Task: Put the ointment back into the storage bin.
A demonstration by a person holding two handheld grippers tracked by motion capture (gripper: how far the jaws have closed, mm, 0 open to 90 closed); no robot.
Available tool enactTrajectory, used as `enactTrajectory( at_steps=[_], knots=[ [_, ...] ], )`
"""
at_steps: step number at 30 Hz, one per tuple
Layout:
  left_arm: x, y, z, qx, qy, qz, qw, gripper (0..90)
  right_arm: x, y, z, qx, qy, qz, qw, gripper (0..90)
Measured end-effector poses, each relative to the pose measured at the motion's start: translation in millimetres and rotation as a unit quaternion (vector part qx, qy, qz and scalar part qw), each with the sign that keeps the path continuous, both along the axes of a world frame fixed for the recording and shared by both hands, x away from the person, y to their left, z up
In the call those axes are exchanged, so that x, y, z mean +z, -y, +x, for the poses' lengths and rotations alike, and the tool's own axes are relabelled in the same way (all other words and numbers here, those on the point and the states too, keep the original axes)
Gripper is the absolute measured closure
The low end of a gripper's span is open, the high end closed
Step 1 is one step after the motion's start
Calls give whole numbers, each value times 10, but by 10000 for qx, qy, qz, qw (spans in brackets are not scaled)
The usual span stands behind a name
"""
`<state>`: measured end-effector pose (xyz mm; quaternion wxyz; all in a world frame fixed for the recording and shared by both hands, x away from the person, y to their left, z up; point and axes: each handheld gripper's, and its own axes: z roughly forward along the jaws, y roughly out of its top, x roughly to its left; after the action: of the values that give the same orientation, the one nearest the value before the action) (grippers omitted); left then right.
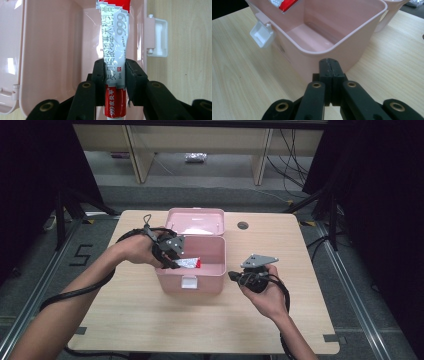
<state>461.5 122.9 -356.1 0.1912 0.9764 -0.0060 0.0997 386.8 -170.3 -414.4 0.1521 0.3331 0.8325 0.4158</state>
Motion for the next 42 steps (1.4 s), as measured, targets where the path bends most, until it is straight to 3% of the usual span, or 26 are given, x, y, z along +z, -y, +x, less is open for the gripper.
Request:
enactTrajectory(
  at_steps=[3,6,13,15,28,29,42],
  knots=[
    [-11,6,13,19,10,19,10000,712,3,-12,-11,-17,-59,51,10000,900],
    [-11,9,28,-40,34,80,10000,712,-7,-29,-7,6,26,53,10000,900],
    [-60,21,53,43,-49,25,10000,712,-9,-46,-7,88,-3,17,10000,900],
    [-64,20,60,27,-46,46,10000,712,-12,-57,-22,1,-80,57,10000,900],
    [-138,53,84,20,-145,89,9999,712,-10,-52,-24,57,13,14,10000,900],
    [-141,62,99,-73,-112,163,9998,712,-13,-52,-27,70,-19,16,10000,900],
    [-185,107,104,-72,-174,107,9998,712,-8,-27,-44,-11,4,76,10000,900]
  ],
)
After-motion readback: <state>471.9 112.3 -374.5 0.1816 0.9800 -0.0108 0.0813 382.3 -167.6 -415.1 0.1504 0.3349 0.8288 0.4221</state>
